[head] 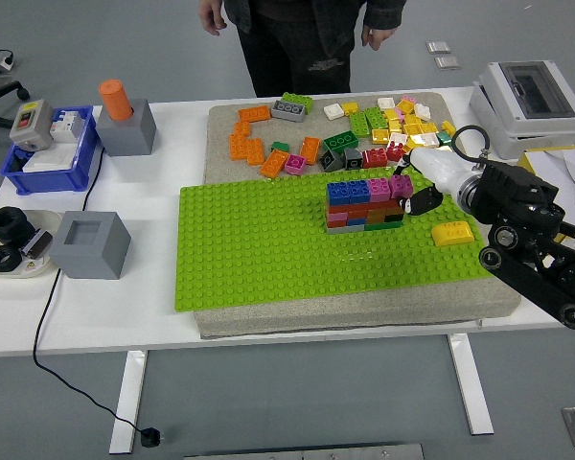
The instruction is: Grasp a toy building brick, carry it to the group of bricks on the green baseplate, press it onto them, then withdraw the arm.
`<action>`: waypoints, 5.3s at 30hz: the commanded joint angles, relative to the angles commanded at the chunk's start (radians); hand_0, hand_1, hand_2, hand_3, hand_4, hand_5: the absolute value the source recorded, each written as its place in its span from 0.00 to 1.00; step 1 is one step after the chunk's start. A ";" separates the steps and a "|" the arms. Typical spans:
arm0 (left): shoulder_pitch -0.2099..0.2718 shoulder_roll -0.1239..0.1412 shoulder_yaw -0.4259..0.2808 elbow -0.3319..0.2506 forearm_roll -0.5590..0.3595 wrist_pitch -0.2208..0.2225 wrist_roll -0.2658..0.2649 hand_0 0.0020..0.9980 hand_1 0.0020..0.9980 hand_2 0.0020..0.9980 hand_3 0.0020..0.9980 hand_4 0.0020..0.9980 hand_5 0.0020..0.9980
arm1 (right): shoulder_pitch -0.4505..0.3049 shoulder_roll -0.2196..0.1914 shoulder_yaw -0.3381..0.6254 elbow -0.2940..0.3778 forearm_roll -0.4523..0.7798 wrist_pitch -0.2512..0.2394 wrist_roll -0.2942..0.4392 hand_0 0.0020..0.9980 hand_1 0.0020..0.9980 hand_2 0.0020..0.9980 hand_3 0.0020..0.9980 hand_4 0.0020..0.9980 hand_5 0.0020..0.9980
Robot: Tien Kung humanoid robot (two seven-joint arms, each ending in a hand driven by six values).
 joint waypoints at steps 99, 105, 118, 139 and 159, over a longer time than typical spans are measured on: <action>-0.010 0.002 -0.002 0.000 0.005 0.003 -0.006 0.63 0.58 0.55 0.58 0.60 0.22 | 0.020 -0.008 -0.009 -0.007 0.071 -0.002 0.011 0.91 0.86 0.90 0.80 1.00 0.32; -0.010 0.001 -0.004 0.000 0.006 0.003 -0.006 0.63 0.58 0.55 0.58 0.60 0.22 | 0.009 -0.031 0.019 0.037 0.083 -0.006 0.014 0.91 0.86 0.90 0.80 1.00 0.34; -0.003 -0.003 -0.006 0.000 0.005 0.003 -0.007 0.63 0.58 0.55 0.58 0.60 0.22 | -0.097 -0.107 0.114 0.192 0.087 -0.043 0.047 0.92 0.86 0.90 0.69 1.00 0.38; -0.001 -0.007 -0.001 0.000 0.003 0.002 -0.006 0.63 0.58 0.55 0.58 0.60 0.23 | -0.156 -0.090 0.141 0.188 0.086 -0.068 0.073 0.92 0.86 0.89 0.61 1.00 0.42; -0.004 -0.007 0.002 0.000 0.009 0.002 -0.004 0.63 0.58 0.55 0.58 0.60 0.24 | -0.162 -0.073 0.150 0.148 0.080 -0.074 0.082 0.92 0.86 0.88 0.61 1.00 0.44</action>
